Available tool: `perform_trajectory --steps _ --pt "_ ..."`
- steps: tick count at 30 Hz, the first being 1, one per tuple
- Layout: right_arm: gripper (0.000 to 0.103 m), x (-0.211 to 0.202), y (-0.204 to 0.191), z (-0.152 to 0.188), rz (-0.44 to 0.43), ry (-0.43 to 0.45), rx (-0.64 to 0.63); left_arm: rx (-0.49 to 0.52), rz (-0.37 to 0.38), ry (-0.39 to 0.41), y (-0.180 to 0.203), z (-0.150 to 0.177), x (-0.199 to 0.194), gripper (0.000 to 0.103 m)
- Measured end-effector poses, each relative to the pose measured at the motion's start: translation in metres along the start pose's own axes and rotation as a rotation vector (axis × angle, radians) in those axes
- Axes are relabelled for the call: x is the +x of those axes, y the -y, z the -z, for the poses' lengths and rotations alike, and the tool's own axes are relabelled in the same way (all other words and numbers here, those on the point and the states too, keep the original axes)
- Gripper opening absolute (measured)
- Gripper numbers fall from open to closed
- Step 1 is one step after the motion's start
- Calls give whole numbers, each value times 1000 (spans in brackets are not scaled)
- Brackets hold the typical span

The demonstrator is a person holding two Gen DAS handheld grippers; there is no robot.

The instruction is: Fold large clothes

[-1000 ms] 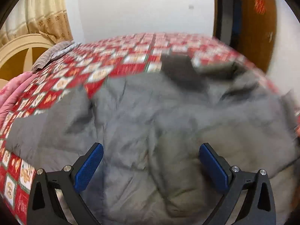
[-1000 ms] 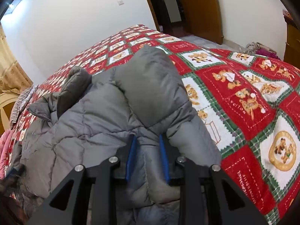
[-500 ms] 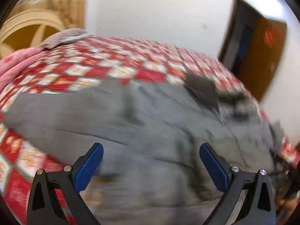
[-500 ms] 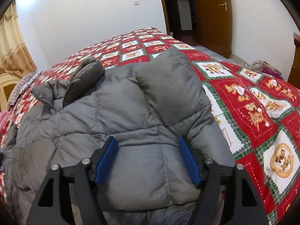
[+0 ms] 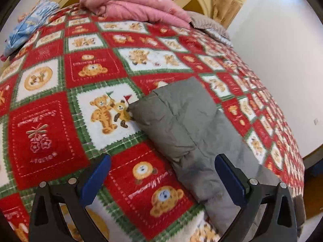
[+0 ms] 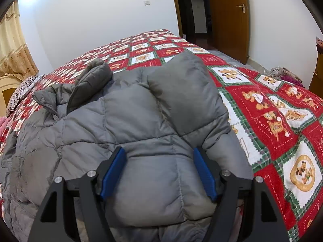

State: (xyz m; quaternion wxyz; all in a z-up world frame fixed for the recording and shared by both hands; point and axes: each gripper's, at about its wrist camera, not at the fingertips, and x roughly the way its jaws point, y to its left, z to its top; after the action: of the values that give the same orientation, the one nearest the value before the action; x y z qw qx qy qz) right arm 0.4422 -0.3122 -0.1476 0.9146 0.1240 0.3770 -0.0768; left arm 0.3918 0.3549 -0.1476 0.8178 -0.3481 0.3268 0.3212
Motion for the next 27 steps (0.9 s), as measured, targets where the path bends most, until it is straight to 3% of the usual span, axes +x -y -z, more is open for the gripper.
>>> perform_trajectory --steps 3,5,6,8,9,11,17,22,27 --pt "74 1 -1 0 8 -3 -9 45 -20 49 12 8 -1 101" --pt "74 2 -2 0 10 -4 -12 62 -32 62 12 12 -2 93" --pt "75 2 -2 0 10 -3 -12 58 -27 67 9 10 -1 81" --pt "75 2 -2 0 9 -3 -11 39 21 65 5 5 0 41" --pt "75 2 -2 0 10 -3 -11 24 100 33 3 5 5 8" --pt "75 2 -3 0 7 -2 -9 18 131 -14 -4 7 6 8" --pt "75 2 -2 1 -2 1 0 151 139 131 27 4 -31 6" --pt "75 2 1 1 -14 5 10 362 297 271 90 16 -107 5" --pt "75 0 3 1 -27 10 20 642 545 389 173 81 -196 5"
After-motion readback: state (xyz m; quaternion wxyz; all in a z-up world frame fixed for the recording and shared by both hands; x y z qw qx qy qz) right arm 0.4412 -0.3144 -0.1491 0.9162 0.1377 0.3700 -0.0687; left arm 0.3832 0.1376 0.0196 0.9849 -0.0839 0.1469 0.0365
